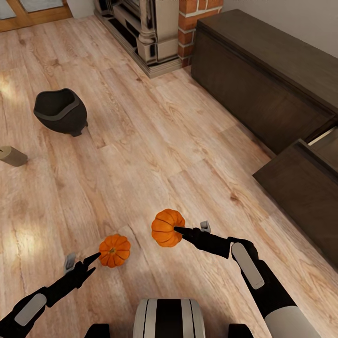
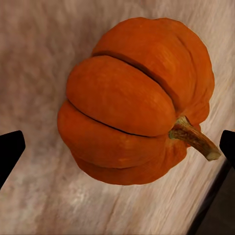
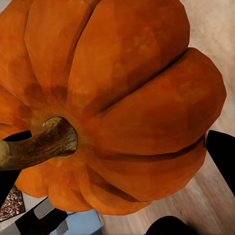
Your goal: Place each of the two pumpkins and all three candles from the living room inside a cabinet in the living room (use any cabinet), then make sure every cabinet is closed, and position the cauldron so it is next to a table in the living room.
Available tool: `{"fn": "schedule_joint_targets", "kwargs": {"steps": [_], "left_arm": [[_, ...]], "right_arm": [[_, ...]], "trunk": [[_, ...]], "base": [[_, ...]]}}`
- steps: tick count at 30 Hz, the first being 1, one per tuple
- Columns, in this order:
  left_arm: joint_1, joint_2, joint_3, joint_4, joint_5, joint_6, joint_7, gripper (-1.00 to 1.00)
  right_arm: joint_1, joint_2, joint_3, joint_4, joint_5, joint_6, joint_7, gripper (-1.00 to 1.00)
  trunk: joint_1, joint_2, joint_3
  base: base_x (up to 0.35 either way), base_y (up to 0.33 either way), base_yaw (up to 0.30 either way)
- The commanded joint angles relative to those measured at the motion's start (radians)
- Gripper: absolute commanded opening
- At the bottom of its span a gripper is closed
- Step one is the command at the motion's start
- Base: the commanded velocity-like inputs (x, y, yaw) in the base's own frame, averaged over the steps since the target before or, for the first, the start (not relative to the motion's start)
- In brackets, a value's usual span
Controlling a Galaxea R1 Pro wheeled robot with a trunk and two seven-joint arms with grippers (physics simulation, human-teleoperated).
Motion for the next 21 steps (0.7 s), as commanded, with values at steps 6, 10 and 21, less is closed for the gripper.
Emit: {"fn": "schedule_joint_targets", "kwargs": {"steps": [6,10,21], "left_arm": [[0.000,0.002,-0.004,0.000,0.010,0.008,-0.001,1.00],[0.000,0.003,-0.004,0.001,0.011,0.008,-0.001,1.00],[0.000,0.005,-0.002,0.000,0.011,0.008,0.000,1.00]], "right_arm": [[0.000,-0.001,0.001,0.000,-0.002,0.002,0.004,-1.00],[0.000,-0.001,0.001,0.000,-0.003,0.002,0.004,-1.00],[0.000,-0.001,0.002,0.000,-0.004,0.002,0.004,-1.00]], "trunk": [[0.000,0.000,-0.001],[0.000,0.000,-0.001],[0.000,0.000,-0.001]], "base": [[0.071,-0.005,0.000],[0.056,-0.144,0.000],[0.003,-0.011,0.000]]}}
